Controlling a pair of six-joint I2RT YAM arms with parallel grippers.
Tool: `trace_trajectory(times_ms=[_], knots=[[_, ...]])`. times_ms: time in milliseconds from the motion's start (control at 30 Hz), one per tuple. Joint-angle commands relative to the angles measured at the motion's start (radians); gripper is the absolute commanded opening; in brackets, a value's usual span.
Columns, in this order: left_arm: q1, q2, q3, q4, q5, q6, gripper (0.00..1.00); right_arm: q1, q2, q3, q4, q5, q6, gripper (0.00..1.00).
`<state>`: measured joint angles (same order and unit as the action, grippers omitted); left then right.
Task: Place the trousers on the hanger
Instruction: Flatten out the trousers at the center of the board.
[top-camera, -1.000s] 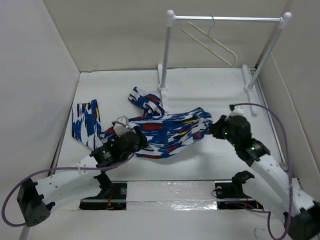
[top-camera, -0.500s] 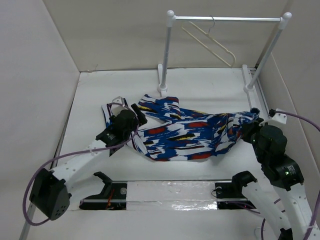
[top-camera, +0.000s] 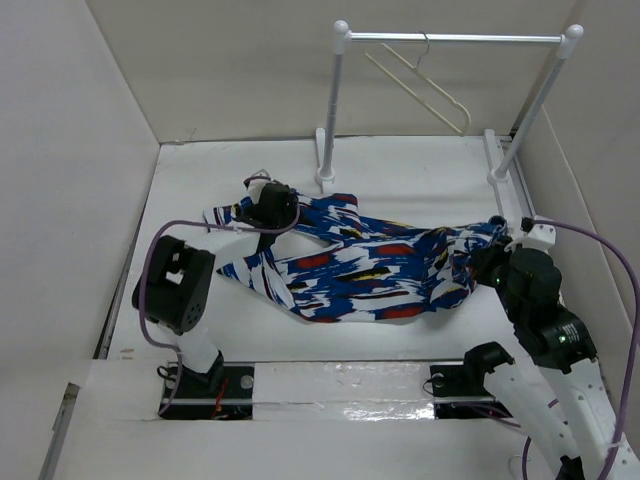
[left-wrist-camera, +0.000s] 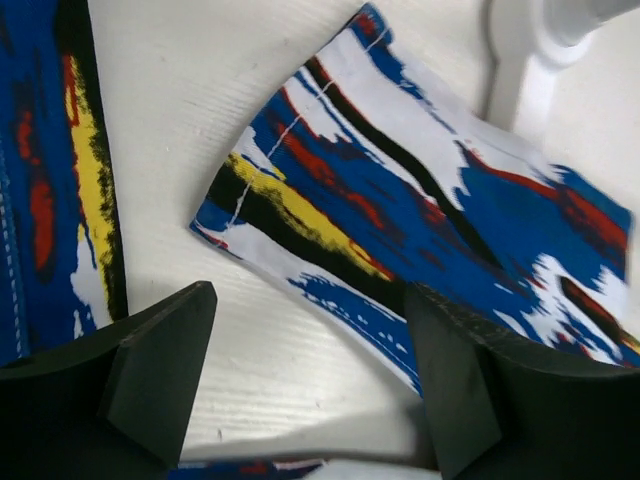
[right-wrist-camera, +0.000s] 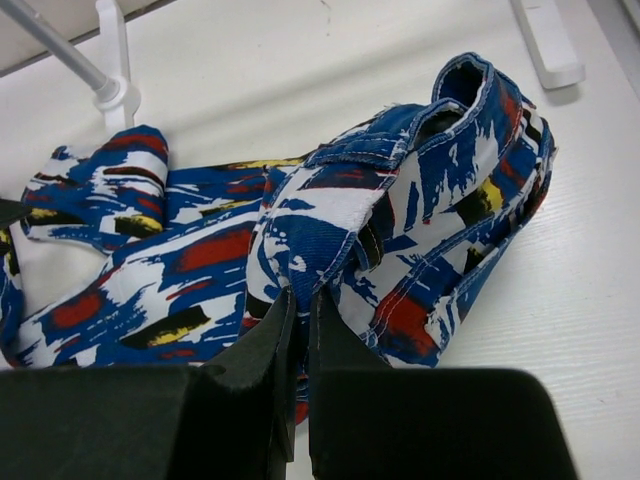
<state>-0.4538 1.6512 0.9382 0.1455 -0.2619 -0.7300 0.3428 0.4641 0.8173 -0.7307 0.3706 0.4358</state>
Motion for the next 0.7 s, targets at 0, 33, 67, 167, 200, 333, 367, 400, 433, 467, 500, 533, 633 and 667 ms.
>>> trace_trajectory(times_ms=[0,33,67,167,200,333,367,400,433,467,500,533,633,667], knots=[[0.010,0.073,0.054,0.008,-0.005,-0.005,0.72,0.010,0.011,0.009,0.076,-0.050,-0.025,0.02],[0.010,0.091,0.082,-0.001,-0.010,-0.006,0.71,0.010,0.011,0.008,0.076,-0.053,-0.026,0.02],[0.020,0.111,0.097,-0.010,-0.010,-0.005,0.71,0.010,0.011,0.002,0.080,-0.058,-0.028,0.02],[0.020,0.186,0.168,-0.072,-0.033,-0.003,0.70,0.010,0.004,-0.001,0.085,-0.058,-0.028,0.02],[0.020,0.212,0.174,-0.076,-0.033,-0.005,0.70,0.010,0.004,-0.003,0.086,-0.056,-0.028,0.02],[0.030,0.265,0.197,-0.055,-0.022,-0.005,0.48,0.010,0.010,-0.017,0.109,-0.062,-0.023,0.02],[0.049,0.275,0.201,-0.054,-0.011,-0.009,0.29,0.010,0.013,-0.020,0.117,-0.065,-0.019,0.02],[0.061,0.291,0.208,-0.050,-0.002,0.000,0.20,0.010,0.015,-0.021,0.120,-0.070,-0.020,0.02],[0.072,0.292,0.209,-0.023,0.038,0.006,0.12,0.010,0.018,-0.026,0.122,-0.073,-0.017,0.02],[0.102,0.292,0.215,-0.020,0.058,0.004,0.00,0.010,0.018,-0.026,0.125,-0.073,-0.017,0.02],[0.119,0.267,0.221,-0.027,0.073,-0.017,0.00,0.010,0.018,-0.027,0.125,-0.068,-0.017,0.02],[0.133,0.237,0.223,-0.026,0.081,-0.019,0.00,0.010,0.016,-0.026,0.123,-0.061,-0.017,0.02],[0.191,0.073,0.202,-0.027,0.050,-0.005,0.00,0.010,0.007,-0.027,0.125,-0.050,-0.012,0.02],[0.216,0.026,0.205,-0.032,0.056,-0.006,0.00,0.010,0.004,-0.030,0.128,-0.048,-0.014,0.02]])
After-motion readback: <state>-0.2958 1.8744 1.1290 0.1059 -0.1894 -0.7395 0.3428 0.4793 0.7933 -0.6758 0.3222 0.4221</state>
